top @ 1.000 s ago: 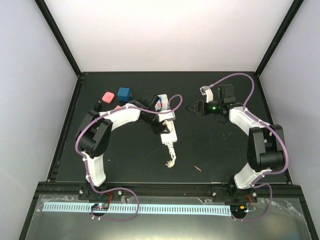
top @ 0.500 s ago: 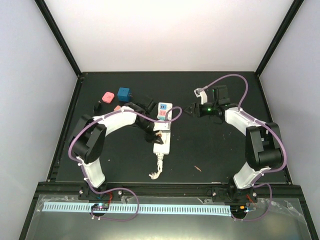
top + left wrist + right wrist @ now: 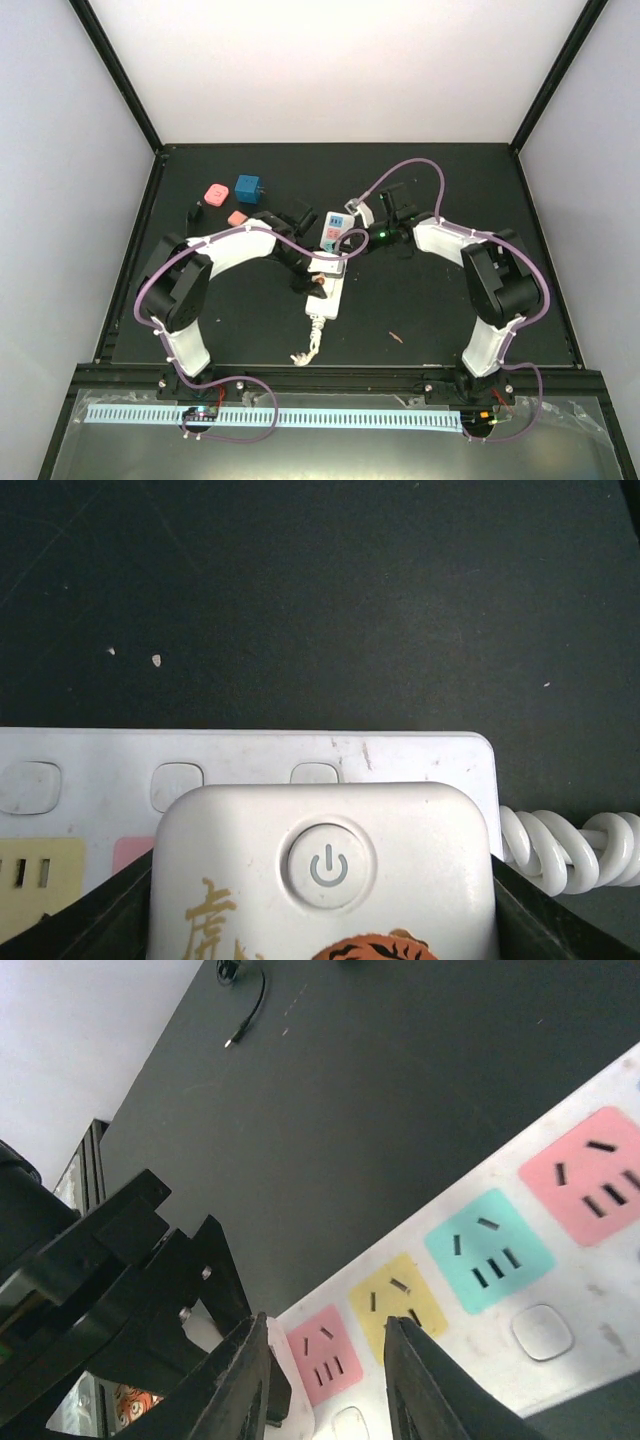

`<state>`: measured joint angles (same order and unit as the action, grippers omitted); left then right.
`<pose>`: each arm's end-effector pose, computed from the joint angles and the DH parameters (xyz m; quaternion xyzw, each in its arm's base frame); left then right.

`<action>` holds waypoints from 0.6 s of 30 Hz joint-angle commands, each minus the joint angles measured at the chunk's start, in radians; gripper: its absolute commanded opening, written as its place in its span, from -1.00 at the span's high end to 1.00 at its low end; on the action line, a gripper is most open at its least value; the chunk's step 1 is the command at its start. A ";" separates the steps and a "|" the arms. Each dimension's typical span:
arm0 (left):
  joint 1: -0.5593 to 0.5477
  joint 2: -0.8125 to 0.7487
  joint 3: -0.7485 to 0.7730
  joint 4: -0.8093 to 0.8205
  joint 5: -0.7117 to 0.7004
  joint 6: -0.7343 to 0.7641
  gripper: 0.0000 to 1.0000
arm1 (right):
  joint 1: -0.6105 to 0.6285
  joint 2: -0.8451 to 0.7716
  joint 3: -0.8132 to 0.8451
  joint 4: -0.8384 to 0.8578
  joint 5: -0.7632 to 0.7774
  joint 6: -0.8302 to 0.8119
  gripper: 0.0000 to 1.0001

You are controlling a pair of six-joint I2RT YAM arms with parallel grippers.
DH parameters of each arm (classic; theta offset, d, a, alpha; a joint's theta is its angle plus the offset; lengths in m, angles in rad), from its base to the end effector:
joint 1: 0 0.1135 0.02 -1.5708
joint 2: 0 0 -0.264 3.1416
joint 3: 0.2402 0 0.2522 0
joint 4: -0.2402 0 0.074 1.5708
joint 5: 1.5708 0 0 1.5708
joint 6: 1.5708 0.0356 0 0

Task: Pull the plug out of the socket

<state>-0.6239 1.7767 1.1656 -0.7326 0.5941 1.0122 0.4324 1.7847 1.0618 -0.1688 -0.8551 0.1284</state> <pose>0.2581 -0.2103 0.1797 0.7160 0.6253 -0.2645 0.1624 0.3161 0.1755 0.1787 -0.2664 0.8272 0.4596 0.1831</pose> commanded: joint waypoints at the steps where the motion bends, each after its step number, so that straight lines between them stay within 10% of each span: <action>1: -0.011 -0.049 -0.033 0.013 -0.021 0.013 -0.09 | 0.030 0.034 0.041 -0.014 -0.021 -0.018 0.33; 9: -0.012 -0.087 -0.076 0.060 -0.038 -0.002 -0.62 | 0.083 0.063 0.085 -0.061 0.089 -0.051 0.46; 18: -0.012 -0.115 -0.105 0.102 -0.064 0.009 -0.58 | 0.097 0.160 0.179 -0.139 0.118 -0.041 0.65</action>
<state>-0.6292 1.6920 1.0687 -0.6674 0.5423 1.0027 0.5255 1.8832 1.1866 -0.2554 -0.7654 0.0879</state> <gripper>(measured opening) 0.809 0.196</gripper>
